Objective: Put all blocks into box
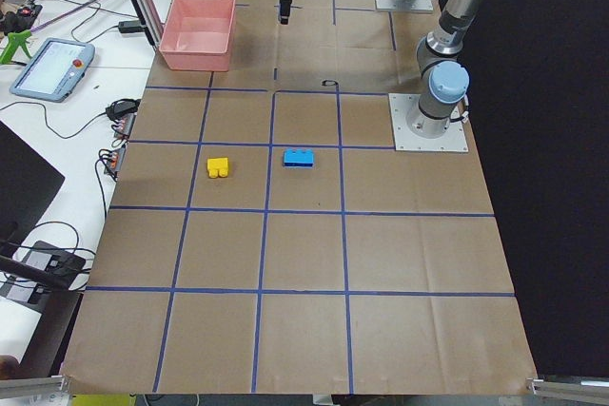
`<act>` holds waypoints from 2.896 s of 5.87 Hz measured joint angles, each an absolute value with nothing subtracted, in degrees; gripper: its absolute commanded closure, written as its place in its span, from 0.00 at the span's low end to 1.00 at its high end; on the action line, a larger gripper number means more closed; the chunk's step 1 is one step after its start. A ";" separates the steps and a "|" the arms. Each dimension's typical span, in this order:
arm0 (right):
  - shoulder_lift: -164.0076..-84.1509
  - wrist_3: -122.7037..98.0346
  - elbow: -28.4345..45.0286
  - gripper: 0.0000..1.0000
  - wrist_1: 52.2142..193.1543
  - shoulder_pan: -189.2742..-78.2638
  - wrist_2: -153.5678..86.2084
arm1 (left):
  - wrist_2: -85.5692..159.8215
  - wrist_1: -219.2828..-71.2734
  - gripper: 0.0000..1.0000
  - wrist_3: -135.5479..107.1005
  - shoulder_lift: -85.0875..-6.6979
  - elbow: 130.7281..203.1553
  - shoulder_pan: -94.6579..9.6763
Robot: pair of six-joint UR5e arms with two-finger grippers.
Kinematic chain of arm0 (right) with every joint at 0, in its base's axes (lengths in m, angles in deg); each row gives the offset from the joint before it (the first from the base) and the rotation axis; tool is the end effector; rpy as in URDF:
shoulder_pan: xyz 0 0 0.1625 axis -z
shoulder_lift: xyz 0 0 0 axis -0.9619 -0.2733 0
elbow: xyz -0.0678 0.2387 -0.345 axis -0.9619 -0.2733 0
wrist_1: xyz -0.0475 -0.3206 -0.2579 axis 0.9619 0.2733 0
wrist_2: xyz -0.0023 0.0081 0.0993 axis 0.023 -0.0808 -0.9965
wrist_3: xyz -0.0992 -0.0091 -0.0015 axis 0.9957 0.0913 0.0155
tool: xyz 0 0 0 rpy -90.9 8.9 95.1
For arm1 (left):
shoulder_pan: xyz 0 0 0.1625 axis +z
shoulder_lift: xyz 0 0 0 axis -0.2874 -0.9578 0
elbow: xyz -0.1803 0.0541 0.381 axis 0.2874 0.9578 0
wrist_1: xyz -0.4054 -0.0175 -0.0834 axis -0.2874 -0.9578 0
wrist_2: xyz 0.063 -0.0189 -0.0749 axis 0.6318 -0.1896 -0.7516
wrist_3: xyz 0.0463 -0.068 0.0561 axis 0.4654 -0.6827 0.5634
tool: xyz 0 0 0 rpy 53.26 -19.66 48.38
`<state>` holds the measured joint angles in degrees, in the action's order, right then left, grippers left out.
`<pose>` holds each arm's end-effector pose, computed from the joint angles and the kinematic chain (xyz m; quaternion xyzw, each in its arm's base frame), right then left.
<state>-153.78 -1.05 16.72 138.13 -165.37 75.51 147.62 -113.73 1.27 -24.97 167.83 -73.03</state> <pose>0.1490 -0.4190 0.4704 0.0346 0.9988 -0.0014 0.0336 -0.1328 -0.4906 0.4928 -0.0047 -0.9991 0.0415 0.0087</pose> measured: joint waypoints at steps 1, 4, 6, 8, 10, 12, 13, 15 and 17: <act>-153.76 -1.06 16.99 0.00 138.25 -165.37 75.49 | 147.61 -113.73 0.00 1.26 -24.98 167.82 -73.03; -153.84 -1.19 19.03 0.00 138.97 -165.37 75.39 | 147.69 -113.72 0.00 1.21 -24.96 167.90 -73.03; -153.75 -1.03 19.02 0.00 139.08 -165.35 75.95 | 147.69 -113.73 0.00 1.28 -24.94 167.97 -73.01; -153.71 -0.94 18.28 0.00 139.03 -165.22 76.24 | 147.75 -113.68 0.00 1.30 -24.98 168.03 -72.91; -153.66 -0.93 17.89 0.00 139.04 -165.20 76.26 | 147.79 -113.72 0.00 1.30 -24.95 168.07 -72.86; -153.43 -0.96 17.76 0.00 139.10 -164.89 76.24 | 147.78 -113.72 0.00 1.30 -24.97 168.08 -72.88; -153.47 -0.97 17.75 0.00 139.10 -164.83 76.20 | 147.78 -113.73 0.00 1.38 -24.98 168.12 -72.87; -153.55 -0.98 17.78 0.00 139.08 -164.81 76.18 | 148.03 -113.75 0.00 2.36 -24.71 169.05 -71.26; -153.51 -0.94 17.78 0.00 138.95 -164.52 76.18 | 148.41 -113.90 0.00 10.54 -23.58 171.85 -61.88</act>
